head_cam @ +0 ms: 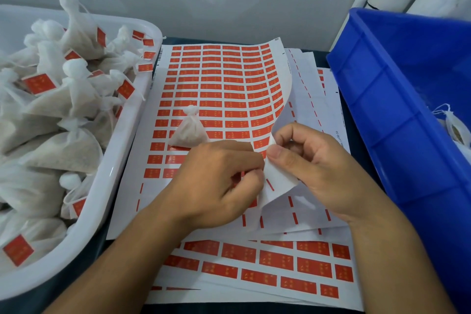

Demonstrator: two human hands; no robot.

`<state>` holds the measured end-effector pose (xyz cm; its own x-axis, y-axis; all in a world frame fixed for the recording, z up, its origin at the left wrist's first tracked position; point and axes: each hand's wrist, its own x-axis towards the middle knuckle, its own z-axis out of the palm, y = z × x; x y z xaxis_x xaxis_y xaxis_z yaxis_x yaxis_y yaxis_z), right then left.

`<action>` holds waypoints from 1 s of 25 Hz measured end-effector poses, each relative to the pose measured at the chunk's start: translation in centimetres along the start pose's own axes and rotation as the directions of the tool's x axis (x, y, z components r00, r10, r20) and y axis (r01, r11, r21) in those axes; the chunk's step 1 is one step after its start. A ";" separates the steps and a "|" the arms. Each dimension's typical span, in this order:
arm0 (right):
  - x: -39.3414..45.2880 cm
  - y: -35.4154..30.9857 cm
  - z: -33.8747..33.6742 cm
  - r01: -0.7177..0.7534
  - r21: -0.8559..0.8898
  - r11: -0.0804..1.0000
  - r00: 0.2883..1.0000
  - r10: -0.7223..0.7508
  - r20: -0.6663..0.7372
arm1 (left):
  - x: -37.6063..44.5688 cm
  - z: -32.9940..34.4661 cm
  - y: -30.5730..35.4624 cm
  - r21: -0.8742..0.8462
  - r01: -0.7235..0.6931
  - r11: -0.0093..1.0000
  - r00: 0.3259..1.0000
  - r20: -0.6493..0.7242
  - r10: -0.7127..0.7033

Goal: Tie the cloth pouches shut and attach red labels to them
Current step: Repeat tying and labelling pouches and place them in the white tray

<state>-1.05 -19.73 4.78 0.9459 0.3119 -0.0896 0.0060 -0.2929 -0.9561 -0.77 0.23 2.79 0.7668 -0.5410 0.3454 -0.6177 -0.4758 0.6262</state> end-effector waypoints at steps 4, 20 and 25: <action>-0.1 -0.1 -0.3 -0.019 0.038 0.999 1.000 0.019 -0.003 | 0.0 0.1 -0.2 -0.053 0.018 0.998 1.000 0.008 -0.017; -0.3 -0.1 -1.1 -0.028 0.021 0.999 1.000 0.028 0.009 | 0.2 0.4 -0.7 -0.093 0.086 0.992 0.995 -0.042 -0.091; -0.7 0.5 -2.9 -0.188 0.032 0.982 0.982 0.188 0.005 | 0.2 0.1 -1.2 -0.054 0.208 0.977 0.967 -0.135 -0.214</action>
<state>-0.78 -22.72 5.18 0.9286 0.2560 -0.2687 -0.1820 -0.3169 -0.9308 0.10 0.64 2.01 0.8976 -0.3279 0.2947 -0.4340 -0.5401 0.7211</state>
